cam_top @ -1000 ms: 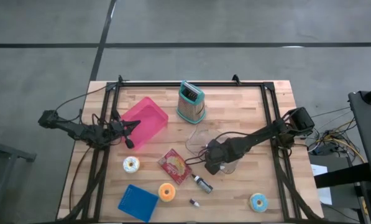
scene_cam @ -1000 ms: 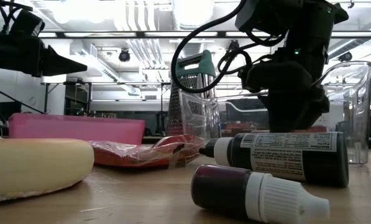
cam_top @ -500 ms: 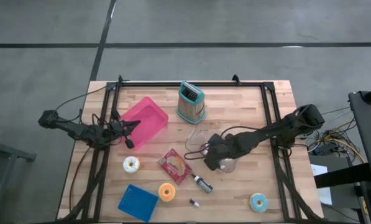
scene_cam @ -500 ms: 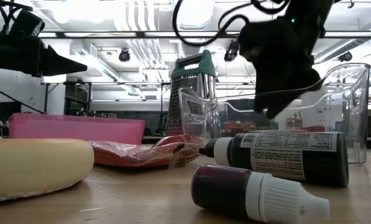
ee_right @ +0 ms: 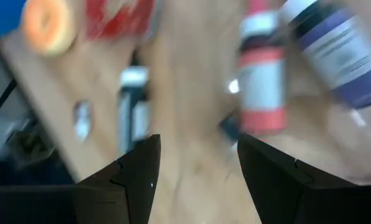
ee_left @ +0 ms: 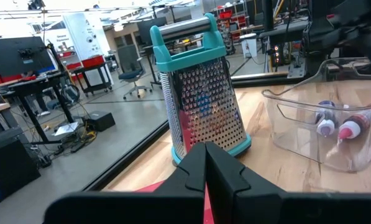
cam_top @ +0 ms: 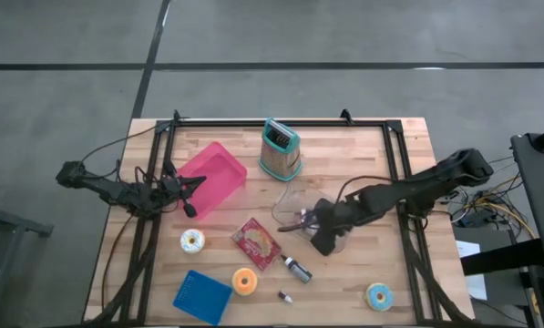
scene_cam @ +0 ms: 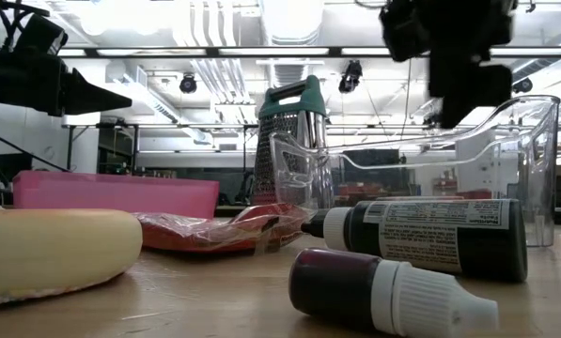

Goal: Pick & Place Food Item
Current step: Put the large black food coloring bottle into the transparent bin

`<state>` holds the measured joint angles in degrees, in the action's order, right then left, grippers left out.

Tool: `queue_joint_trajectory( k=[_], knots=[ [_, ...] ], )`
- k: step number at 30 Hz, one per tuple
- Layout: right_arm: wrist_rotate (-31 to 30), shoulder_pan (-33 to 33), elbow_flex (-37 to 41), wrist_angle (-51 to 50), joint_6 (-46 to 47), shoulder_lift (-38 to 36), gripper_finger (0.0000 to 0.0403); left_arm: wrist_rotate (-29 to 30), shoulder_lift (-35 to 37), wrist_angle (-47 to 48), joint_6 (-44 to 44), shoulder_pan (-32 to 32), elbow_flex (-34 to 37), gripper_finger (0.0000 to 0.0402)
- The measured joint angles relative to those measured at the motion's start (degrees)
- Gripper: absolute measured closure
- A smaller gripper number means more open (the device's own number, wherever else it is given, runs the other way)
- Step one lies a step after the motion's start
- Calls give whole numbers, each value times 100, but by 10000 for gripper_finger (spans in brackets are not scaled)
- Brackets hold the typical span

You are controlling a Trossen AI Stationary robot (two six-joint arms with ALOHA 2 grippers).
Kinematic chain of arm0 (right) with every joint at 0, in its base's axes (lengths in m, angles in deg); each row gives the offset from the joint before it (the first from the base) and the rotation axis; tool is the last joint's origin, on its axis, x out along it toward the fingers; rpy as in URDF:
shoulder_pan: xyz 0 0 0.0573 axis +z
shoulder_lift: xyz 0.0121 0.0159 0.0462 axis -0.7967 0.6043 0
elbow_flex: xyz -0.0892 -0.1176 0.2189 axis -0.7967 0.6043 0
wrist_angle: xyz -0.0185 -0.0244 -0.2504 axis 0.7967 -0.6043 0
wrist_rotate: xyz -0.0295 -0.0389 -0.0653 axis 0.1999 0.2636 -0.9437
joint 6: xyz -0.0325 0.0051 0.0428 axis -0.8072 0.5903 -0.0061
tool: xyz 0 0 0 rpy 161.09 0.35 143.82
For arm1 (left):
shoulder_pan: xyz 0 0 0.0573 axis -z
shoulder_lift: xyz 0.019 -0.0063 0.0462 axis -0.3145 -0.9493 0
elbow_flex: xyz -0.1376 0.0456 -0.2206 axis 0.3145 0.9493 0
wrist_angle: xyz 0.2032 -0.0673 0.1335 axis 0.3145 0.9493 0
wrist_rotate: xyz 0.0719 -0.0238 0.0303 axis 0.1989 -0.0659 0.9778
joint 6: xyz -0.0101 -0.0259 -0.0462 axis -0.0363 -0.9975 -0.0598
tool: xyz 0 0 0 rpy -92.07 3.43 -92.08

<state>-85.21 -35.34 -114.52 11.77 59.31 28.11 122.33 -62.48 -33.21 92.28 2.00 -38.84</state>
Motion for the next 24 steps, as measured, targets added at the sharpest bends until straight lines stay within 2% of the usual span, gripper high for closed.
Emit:
queue_joint_trajectory(
  k=[4, 12, 19, 24],
  knots=[
    [524, 184, 0, 20, -307, -176, 193, 0, 0, 0, 0, 0, 0, 396],
    [494, 797, 0, 458, -61, -322, 193, 2, 0, 0, 0, -1, 2, 396],
    [-37, 1975, 2, 1227, 468, -117, 193, 0, 0, 0, 0, 0, 0, 396],
    [-1016, 2555, 2, 1467, 598, 86, 193, 0, 0, 0, 0, -1, 2, 396]
  ],
)
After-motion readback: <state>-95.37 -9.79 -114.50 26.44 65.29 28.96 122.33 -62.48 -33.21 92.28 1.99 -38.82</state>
